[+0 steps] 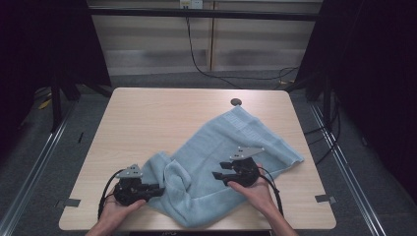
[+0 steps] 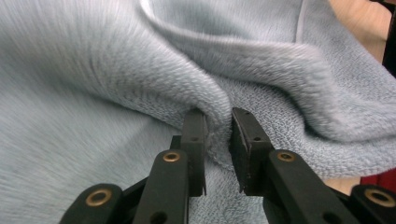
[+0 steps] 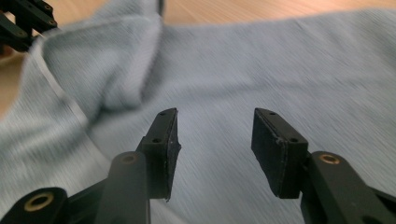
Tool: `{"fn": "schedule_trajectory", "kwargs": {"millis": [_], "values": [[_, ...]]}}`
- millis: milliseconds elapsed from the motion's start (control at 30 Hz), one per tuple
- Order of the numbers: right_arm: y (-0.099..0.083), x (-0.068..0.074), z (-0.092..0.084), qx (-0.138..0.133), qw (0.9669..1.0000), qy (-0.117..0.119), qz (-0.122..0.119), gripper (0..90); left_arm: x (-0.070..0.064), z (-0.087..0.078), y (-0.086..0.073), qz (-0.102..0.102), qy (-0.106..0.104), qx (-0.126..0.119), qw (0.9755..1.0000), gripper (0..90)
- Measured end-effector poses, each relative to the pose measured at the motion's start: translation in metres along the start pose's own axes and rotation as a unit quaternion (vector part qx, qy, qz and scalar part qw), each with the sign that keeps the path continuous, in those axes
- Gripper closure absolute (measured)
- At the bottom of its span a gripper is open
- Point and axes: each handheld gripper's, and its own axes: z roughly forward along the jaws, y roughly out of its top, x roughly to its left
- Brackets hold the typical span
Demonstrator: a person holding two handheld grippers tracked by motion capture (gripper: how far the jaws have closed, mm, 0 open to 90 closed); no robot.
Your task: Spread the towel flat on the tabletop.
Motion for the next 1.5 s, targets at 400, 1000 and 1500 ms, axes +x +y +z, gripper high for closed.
{"fn": "schedule_trajectory", "kwargs": {"millis": [400, 1000, 1500], "values": [[0.052, 0.030, 0.062, -0.017, 0.9967, 0.078, -0.012, 47.9, 0.071, 0.000, 0.024, -0.044, 0.097, -0.069, 0.9920, 59.7], [0.052, 0.068, 0.104, 0.023, 0.9889, 0.144, -0.025, 57.0, 0.078, 0.032, 0.021, -0.027, 0.059, -0.019, 0.9977, 67.3], [0.045, 0.062, 0.083, 0.009, 0.9901, 0.135, -0.037, 89.4, 0.077, 0.029, 0.020, -0.035, 0.056, -0.023, 0.9975, 84.3]]}}
